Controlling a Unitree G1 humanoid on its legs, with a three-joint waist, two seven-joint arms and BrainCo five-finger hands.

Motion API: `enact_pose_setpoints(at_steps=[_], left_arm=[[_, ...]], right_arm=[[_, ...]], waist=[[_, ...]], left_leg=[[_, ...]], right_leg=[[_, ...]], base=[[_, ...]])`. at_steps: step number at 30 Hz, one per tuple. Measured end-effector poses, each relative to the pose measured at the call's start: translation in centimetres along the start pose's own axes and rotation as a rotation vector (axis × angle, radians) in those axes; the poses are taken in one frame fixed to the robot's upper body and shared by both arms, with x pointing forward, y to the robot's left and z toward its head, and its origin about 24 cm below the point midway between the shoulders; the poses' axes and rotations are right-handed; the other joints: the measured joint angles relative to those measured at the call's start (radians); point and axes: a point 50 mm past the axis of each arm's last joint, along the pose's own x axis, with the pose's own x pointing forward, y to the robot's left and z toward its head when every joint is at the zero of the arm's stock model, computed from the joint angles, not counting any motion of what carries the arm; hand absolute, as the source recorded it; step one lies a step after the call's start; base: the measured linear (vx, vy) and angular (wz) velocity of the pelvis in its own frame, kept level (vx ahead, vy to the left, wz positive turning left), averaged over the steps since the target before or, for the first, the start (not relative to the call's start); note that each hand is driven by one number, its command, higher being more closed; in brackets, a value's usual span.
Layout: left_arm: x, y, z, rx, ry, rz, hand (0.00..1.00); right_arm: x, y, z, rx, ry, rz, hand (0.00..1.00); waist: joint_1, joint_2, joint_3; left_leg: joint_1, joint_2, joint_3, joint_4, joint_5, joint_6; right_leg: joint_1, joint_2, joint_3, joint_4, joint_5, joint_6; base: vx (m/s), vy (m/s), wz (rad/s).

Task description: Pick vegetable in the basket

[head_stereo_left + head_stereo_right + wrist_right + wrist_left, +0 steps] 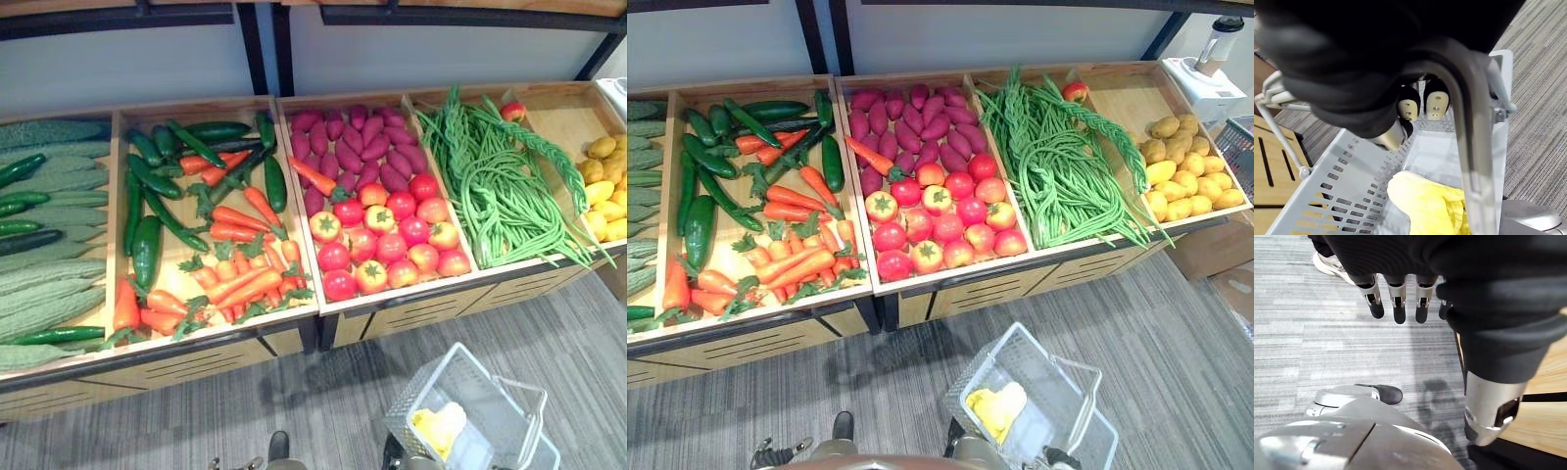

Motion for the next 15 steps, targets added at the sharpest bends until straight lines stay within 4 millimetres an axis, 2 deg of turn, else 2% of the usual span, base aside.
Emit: enact_pose_setpoints(at_steps=[5, 9, 10, 13, 15], left_arm=[[0.1, 0.8, 0.0, -0.037, 0.004, 0.037, 0.00], [0.3, 2.9, 1.9, -0.149, -0.072, 0.152, 0.00], [0.3, 4.4, 3.0, -0.200, -0.125, 0.242, 0.00], [-0.5, 7.1, 5.8, -0.324, -0.261, 0.388, 0.00], [-1.9, 9.0, 8.8, -0.371, -0.425, 0.504, 0.00]], right_arm=[[0.0, -1.5, -1.0, 0.047, 0.033, -0.057, 1.00], [-0.1, -2.2, -1.8, 0.045, 0.050, -0.077, 1.00], [-0.1, -2.6, -2.1, 0.043, 0.055, -0.085, 1.00], [-0.2, -3.1, -2.6, 0.041, 0.062, -0.098, 1.00], [-0.4, -3.4, -2.8, 0.038, 0.051, -0.109, 1.00]], waist=[[-0.006, -0.012, -0.013], [-0.004, -0.016, -0.018], [-0.004, -0.013, -0.032], [-0.003, -0.014, -0.045], [-0.003, -0.009, -0.051]], left_leg=[[-0.003, -0.022, -0.027, -0.018, 0.011, 0.002], [-0.015, -0.036, -0.050, -0.032, 0.018, 0.005], [-0.025, -0.038, -0.055, -0.032, 0.020, 0.007], [-0.026, -0.039, -0.057, -0.032, 0.024, 0.006], [-0.027, -0.041, -0.063, -0.032, 0.028, 0.008]], right_leg=[[0.019, -0.013, -0.029, -0.018, -0.017, 0.003], [0.020, -0.028, -0.057, -0.019, -0.027, -0.002], [0.019, -0.031, -0.068, -0.023, -0.027, -0.002], [0.023, -0.031, -0.072, -0.029, -0.027, -0.003], [0.028, -0.032, -0.079, -0.032, -0.023, 0.001]], base=[[-0.04, -0.024, 0.21], [-0.06, 0.006, 0.21], [-0.02, -0.001, 0.14], [0.01, -0.004, 0.06], [0.04, -0.004, 0.11]])
